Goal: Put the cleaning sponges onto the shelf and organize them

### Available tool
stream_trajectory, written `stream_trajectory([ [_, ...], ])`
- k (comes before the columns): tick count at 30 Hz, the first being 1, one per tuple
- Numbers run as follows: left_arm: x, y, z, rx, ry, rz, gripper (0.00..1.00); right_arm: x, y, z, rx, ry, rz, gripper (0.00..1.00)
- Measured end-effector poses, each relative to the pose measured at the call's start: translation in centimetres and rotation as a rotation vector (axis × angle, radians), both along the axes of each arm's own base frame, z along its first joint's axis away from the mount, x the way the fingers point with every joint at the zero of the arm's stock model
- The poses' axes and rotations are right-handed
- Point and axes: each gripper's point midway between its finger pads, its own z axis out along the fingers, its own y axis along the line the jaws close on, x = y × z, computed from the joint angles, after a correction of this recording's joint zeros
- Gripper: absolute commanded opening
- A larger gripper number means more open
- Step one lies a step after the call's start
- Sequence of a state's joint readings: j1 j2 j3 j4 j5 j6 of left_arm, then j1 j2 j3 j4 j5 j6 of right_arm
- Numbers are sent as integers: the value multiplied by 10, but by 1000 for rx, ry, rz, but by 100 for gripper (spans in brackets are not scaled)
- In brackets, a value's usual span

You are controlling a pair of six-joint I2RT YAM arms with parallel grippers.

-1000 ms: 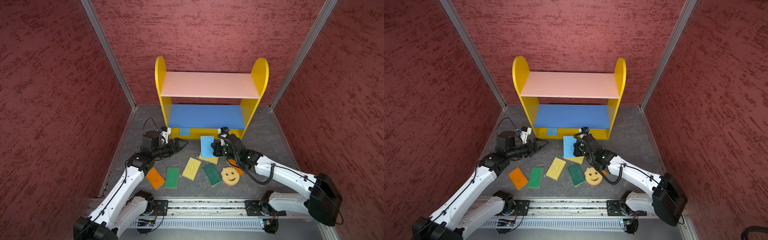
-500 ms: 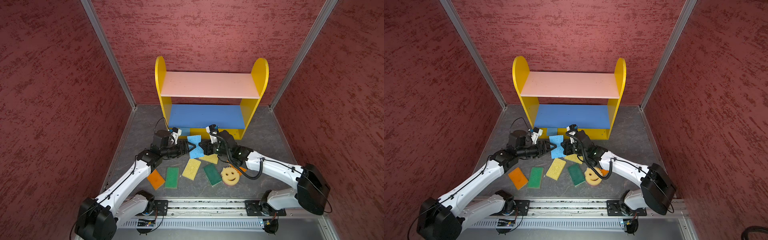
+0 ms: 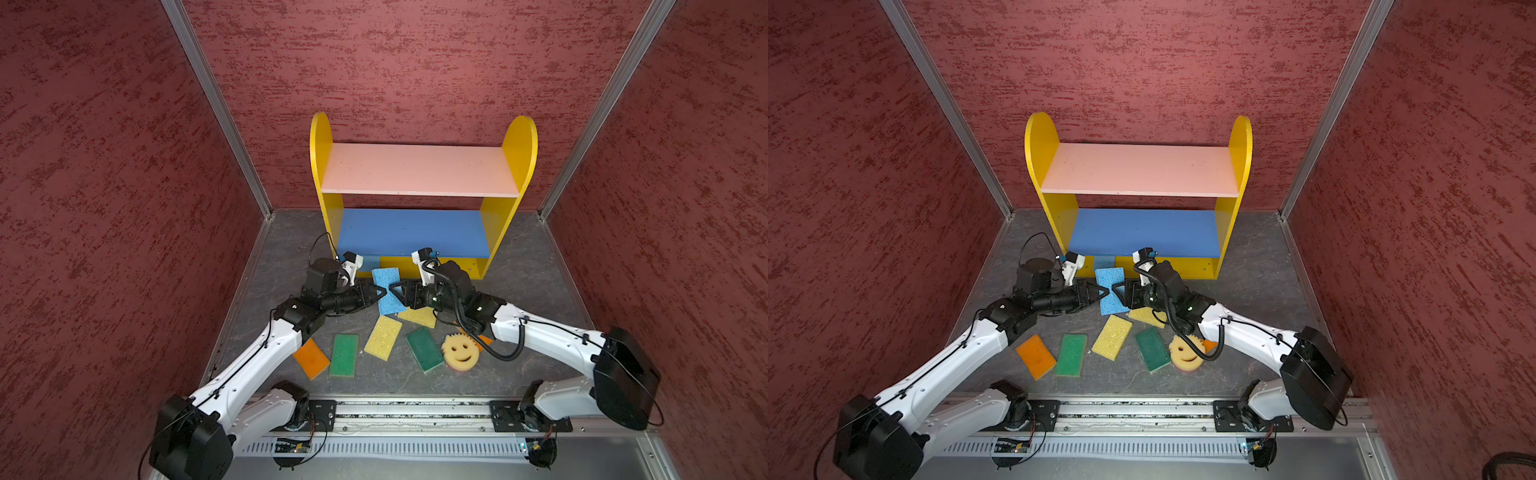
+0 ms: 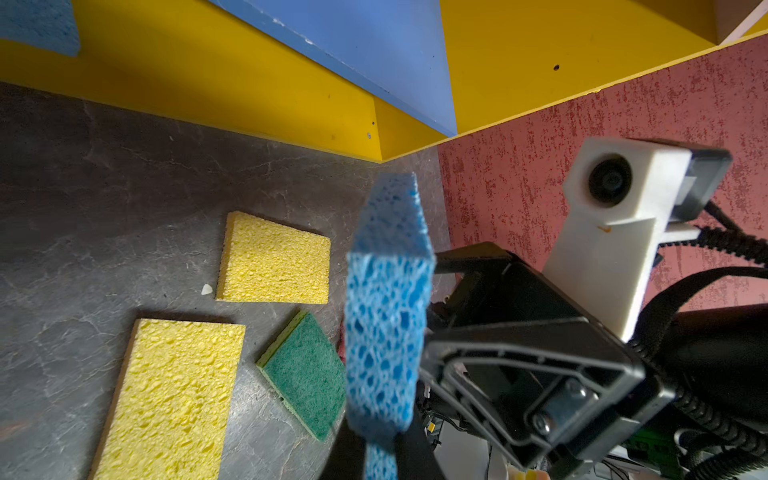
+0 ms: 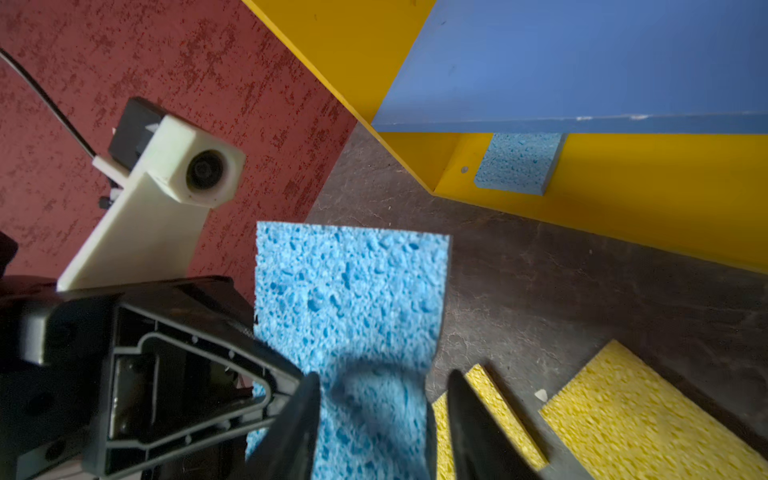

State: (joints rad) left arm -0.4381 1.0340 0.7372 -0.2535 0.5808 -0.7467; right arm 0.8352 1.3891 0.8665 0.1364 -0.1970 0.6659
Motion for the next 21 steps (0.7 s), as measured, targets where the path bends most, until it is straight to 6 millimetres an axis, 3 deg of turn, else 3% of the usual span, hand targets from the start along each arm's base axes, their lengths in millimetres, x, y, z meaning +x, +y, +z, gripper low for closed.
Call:
stream_trajectory([
  [9,0,2,3,2,-13,12,11,-20,-7,-27,121,111,2,67],
  [15,-1,3,4,2,-16,15,11,-29,0,-17,213,140,37,66],
  [18,-1,4,6,0,-20,16,11,-33,4,-6,272,132,63,58],
  [21,-1,5,8,-4,-28,21,11,-35,5,-7,301,144,67,46],
])
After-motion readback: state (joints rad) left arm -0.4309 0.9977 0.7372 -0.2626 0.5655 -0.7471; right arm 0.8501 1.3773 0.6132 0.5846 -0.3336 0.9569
